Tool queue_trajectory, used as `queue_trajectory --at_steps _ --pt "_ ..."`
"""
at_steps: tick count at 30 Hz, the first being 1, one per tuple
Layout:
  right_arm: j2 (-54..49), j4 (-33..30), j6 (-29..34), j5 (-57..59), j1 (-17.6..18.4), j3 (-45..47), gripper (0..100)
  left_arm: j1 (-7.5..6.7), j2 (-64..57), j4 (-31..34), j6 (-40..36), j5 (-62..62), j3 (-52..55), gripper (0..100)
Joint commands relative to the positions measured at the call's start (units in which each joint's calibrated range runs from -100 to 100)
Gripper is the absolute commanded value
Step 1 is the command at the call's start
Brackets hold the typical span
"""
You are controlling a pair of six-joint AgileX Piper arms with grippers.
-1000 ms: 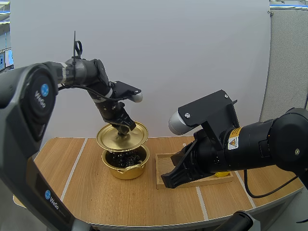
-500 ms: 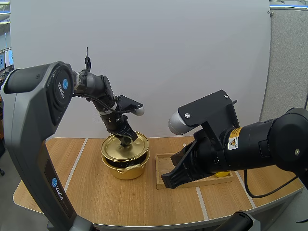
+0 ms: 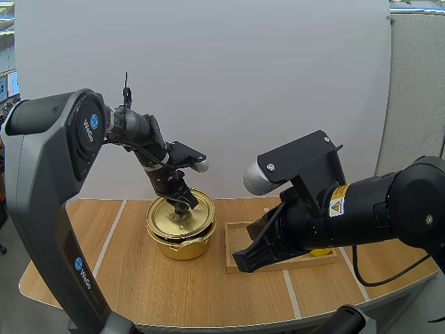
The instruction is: Open the pot, put the grape inside, and close it
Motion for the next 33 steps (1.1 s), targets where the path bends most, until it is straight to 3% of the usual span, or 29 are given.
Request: queue_trajectory --at_steps 1,18,33 --pt "-0.5 -0.3 0.3 0.2 -0.2 0.3 0 -0.12 -0.4 -1.1 -0.3 0.3 1.0 0" --pt "-0.4 -0.3 0.3 0.2 -0.2 0.3 0 -0.12 -8.9 -1.1 -0.7 14.3 -2.5 0" --pt "-0.4 -0.3 0.3 0.1 -0.2 0.3 0 -0.12 -4.8 0.0 -0.2 8.8 0.5 0"
